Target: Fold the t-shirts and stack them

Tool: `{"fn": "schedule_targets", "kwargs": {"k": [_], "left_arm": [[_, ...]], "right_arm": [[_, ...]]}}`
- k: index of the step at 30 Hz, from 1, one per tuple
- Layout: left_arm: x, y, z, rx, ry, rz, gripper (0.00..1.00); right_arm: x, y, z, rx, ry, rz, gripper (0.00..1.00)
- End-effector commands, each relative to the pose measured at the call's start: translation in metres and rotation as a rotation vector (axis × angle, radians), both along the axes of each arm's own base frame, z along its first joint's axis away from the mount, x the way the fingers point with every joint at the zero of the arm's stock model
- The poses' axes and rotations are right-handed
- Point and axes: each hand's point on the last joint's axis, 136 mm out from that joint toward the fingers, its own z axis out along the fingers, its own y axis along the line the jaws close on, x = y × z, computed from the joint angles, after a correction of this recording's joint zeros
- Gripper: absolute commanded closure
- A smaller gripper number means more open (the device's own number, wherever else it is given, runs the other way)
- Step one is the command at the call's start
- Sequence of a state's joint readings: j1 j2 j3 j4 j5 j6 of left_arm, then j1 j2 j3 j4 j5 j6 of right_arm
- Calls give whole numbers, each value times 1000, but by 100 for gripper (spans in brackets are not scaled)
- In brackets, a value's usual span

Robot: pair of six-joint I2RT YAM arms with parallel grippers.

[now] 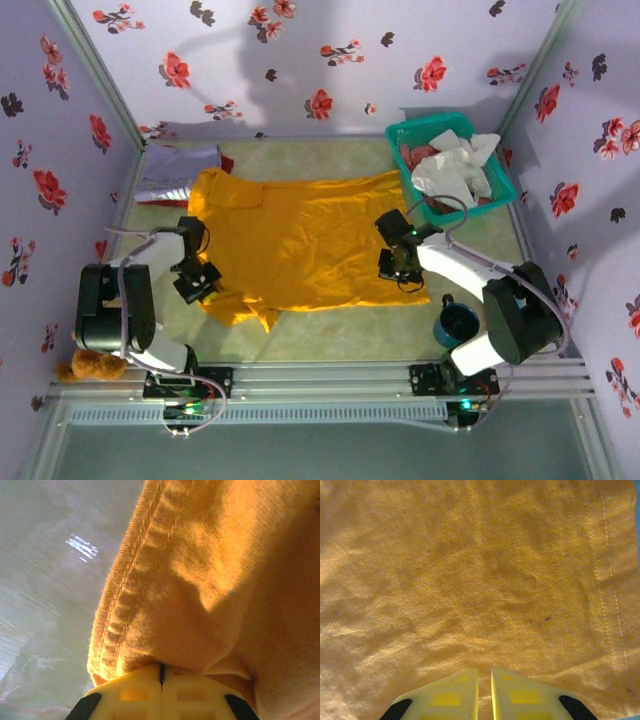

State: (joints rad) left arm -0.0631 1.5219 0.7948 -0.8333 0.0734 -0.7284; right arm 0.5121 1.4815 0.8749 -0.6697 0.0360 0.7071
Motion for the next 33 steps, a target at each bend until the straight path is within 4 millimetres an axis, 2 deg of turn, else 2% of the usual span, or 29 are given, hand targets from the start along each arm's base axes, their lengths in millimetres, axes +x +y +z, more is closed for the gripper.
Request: {"fn": "schedule_targets", "kwargs": {"k": [1, 3, 7, 9, 12, 17, 18, 20, 21, 25, 29, 33], "left_arm": [[-38, 28, -13, 107, 125, 54, 100], [-43, 36, -9, 107, 130, 85, 100], [-38, 45, 8, 118, 84, 129, 100], [-40, 50, 9, 124, 86, 159, 100], [-32, 42, 11, 51, 67, 177, 100], [-16, 39, 49, 41, -60, 170, 100], [-16, 39, 58, 42, -83, 171, 99], [-18, 39, 69, 45, -112, 177, 85], [-19, 38, 72, 34, -119, 181, 78], [-24, 29, 73, -12, -107, 170, 64], [-31, 25, 69, -49, -69, 157, 58], [-33, 19, 64, -157, -37, 178, 57]], "right_arm": [[-6, -8, -7, -7, 35, -13, 84], [-9, -13, -7, -20, 52, -12, 84], [-16, -24, -7, -40, 61, -26, 84], [-20, -28, -6, -40, 62, -37, 84], [-23, -33, 2, -47, 54, -47, 81], [-38, -46, 18, -72, 45, -67, 74], [-43, -50, 19, -86, 52, -68, 73], [-51, -57, 19, -108, 64, -74, 71], [-56, -60, 17, -109, 71, -83, 69], [-66, -68, 5, -110, 81, -123, 66], [-70, -75, -7, -126, 116, -143, 65], [-72, -80, -21, -131, 152, -153, 65]]}}
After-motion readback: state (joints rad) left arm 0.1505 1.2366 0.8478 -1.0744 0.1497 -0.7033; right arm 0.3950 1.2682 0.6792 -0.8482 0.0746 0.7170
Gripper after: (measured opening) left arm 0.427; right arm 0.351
